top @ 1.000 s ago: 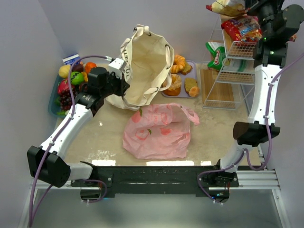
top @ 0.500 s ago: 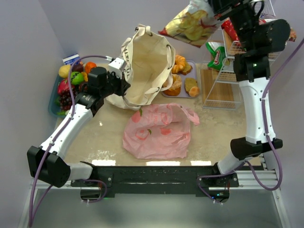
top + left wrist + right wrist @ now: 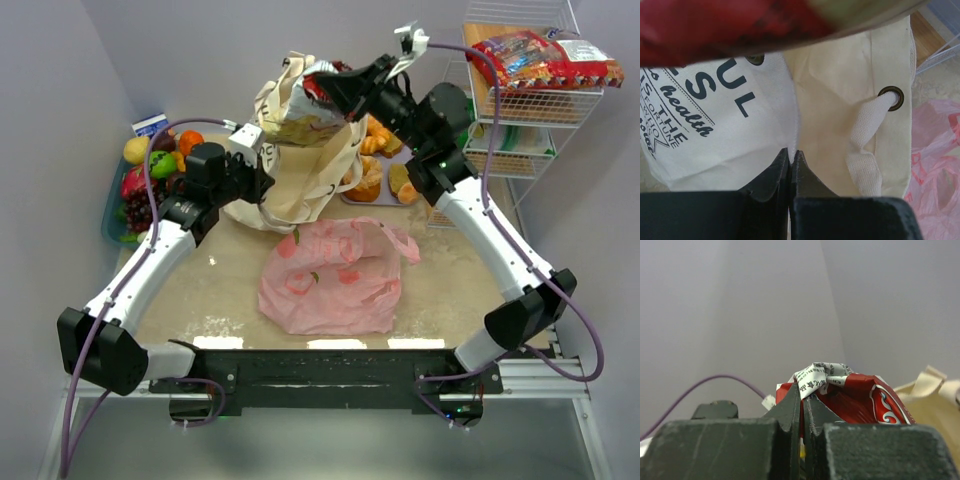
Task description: Place the mixed food into the grocery bags and tie them
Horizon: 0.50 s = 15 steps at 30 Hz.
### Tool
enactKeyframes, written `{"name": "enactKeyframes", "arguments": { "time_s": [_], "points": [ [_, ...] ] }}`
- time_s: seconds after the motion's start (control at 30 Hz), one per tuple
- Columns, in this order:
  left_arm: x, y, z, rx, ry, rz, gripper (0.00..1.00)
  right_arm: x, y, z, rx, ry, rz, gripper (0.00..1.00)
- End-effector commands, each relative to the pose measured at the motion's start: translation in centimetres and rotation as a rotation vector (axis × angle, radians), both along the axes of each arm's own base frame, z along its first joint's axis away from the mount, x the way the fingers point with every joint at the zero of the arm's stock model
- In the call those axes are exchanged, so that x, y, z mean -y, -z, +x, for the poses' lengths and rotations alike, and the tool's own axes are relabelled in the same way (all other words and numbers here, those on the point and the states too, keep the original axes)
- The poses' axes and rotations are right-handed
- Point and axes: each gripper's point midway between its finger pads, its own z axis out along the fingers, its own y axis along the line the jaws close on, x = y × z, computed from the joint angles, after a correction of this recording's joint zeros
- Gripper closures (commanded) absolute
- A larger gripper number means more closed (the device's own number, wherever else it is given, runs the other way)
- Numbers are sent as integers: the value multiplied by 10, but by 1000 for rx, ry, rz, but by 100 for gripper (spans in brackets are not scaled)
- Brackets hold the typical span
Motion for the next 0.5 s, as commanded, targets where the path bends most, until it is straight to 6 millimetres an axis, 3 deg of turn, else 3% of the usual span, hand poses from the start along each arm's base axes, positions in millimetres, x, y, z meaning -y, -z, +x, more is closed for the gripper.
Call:
{"name": "enactKeyframes", "arguments": {
  "time_s": [0.0, 0.27, 0.47],
  "points": [
    [1, -26, 1, 92, 11, -33, 100, 20, -20, -34, 83, 55, 67, 100],
    [0, -23, 2, 88, 3, -30, 100, 22, 30, -37, 15, 120, -50, 100],
    [-1, -27, 1, 99, -1, -33, 100, 12, 71, -16, -50, 146, -108, 100]
  ]
}}
